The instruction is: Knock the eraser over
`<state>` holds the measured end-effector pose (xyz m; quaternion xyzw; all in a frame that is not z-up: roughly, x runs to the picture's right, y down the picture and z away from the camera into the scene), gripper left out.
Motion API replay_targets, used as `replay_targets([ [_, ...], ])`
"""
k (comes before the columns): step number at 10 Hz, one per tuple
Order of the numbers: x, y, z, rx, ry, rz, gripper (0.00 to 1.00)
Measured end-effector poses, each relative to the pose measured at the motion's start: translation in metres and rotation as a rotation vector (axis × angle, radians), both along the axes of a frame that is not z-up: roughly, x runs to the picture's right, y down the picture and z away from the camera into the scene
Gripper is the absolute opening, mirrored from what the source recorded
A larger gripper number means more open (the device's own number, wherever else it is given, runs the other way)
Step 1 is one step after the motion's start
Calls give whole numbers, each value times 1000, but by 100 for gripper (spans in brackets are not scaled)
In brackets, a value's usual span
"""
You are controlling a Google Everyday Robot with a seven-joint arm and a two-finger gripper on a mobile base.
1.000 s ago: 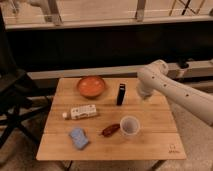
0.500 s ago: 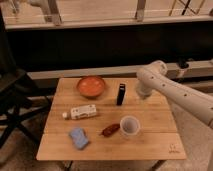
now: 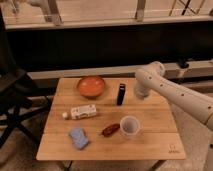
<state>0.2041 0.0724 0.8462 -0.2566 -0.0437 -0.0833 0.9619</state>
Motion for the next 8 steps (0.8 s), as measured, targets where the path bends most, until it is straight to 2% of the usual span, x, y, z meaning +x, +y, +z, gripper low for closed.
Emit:
replay_targets([
  [1,-6,0,4,-4,-16,-6,4],
  [2,-17,0,9,-8,-39,-15,1],
  [5,-25,-1,16,-12,-57,-27,1],
  [8,-52,-2,20,-15,-89,-43,1],
])
